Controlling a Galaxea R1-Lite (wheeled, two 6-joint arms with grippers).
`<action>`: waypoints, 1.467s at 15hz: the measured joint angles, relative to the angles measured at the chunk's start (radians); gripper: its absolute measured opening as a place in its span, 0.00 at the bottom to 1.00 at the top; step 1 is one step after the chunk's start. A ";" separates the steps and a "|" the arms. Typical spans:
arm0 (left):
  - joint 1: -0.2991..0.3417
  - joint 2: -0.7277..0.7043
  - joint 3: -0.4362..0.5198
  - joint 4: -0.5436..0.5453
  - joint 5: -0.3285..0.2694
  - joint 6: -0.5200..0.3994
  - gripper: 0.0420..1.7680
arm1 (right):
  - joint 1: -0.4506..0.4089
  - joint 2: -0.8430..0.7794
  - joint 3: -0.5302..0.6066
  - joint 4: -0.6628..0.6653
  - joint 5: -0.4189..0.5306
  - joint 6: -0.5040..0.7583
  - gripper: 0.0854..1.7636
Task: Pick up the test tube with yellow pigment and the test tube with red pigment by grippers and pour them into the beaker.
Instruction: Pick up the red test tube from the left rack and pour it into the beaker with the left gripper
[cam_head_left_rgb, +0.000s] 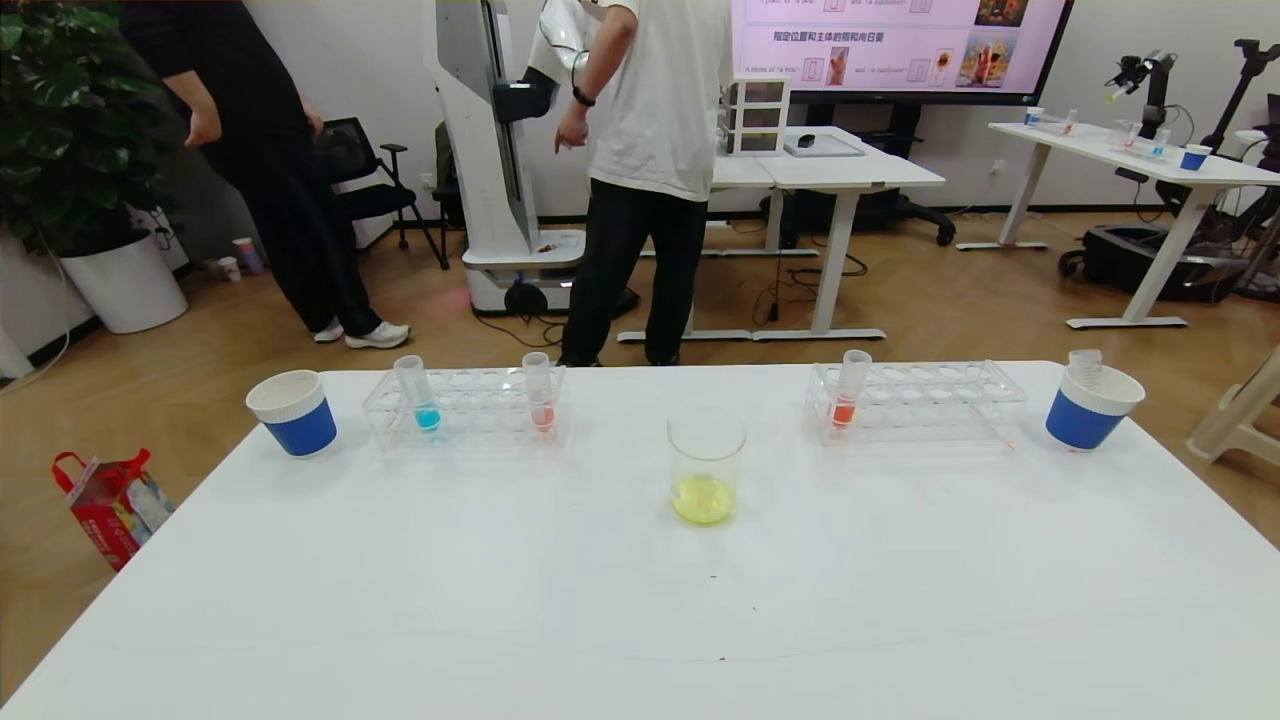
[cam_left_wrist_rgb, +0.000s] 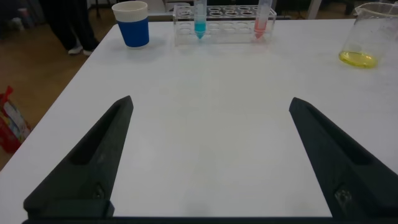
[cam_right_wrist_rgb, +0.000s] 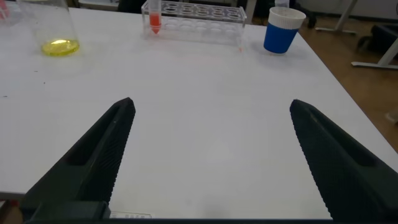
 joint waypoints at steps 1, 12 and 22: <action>0.000 0.000 0.000 0.000 0.000 0.000 0.99 | 0.000 0.000 0.000 0.000 0.000 0.000 0.98; -0.002 0.060 -0.091 0.002 -0.028 0.028 0.99 | 0.000 0.000 0.000 0.000 0.000 0.000 0.98; -0.079 0.738 -0.395 -0.407 -0.038 -0.055 0.99 | 0.000 0.000 0.000 0.000 0.000 0.000 0.98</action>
